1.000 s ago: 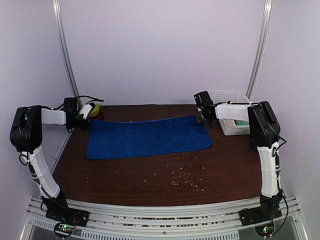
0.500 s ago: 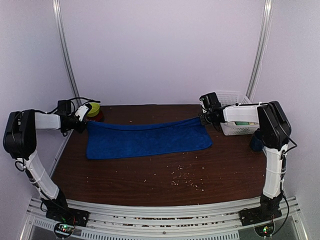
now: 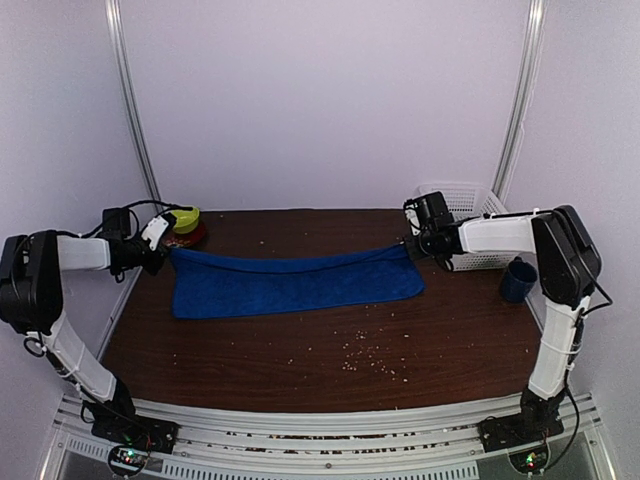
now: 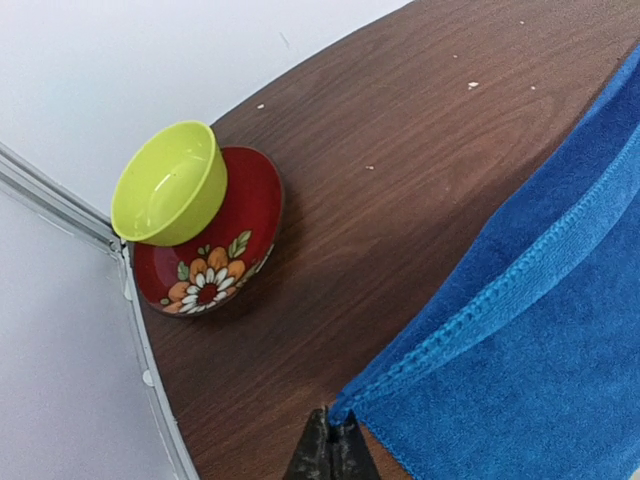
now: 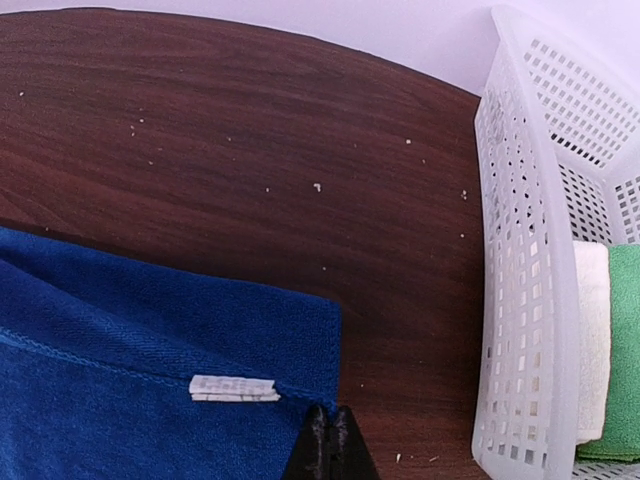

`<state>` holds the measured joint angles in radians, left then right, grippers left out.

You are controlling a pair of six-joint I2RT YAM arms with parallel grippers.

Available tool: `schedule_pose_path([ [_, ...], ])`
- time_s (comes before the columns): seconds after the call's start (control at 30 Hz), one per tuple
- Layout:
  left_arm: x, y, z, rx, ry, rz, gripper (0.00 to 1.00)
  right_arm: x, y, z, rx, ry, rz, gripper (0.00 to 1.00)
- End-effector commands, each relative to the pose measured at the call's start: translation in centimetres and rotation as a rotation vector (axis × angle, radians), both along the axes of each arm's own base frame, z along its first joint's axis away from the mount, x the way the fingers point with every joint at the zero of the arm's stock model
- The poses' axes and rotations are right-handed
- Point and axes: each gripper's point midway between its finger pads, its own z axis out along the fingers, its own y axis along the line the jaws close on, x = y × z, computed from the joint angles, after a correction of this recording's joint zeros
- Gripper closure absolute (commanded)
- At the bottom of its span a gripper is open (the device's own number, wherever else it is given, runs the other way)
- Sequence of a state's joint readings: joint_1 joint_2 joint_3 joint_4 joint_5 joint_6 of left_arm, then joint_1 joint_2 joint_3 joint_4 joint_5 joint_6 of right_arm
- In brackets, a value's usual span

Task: Roll the towels
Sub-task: Fold the towel at the center of the board.

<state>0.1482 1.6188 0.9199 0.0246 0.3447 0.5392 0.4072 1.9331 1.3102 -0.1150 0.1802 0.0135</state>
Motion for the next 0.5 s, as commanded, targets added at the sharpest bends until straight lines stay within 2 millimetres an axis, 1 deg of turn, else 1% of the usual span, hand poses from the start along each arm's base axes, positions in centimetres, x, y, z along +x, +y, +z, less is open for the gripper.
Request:
schedule_pose_path([
  [0.0,-1.2,-0.8,-0.1,-0.005,-0.005,-0.077,1.00,-0.7,-0.4,1.3,-0.001,-0.025,0.020,1.00],
  [0.07,-1.8,-0.9,-0.4,-0.003,0.005,-0.092,1.00,-1.1,-0.5,1.0,-0.008,-0.012,0.028,1.00],
  [0.2,-2.7,-1.1,-0.4,-0.004,0.001,-0.115,1.00,-2.0,-0.6,0.1,-0.020,0.017,0.042,1.00],
  [0.33,-3.6,-1.5,-0.6,0.001,0.013,-0.154,1.00,-2.8,-0.8,-0.1,-0.025,0.022,0.047,1.00],
  [0.47,-4.5,-1.9,-1.2,0.016,0.029,-0.192,1.00,-3.5,-1.1,0.0,-0.026,0.016,0.048,1.00],
])
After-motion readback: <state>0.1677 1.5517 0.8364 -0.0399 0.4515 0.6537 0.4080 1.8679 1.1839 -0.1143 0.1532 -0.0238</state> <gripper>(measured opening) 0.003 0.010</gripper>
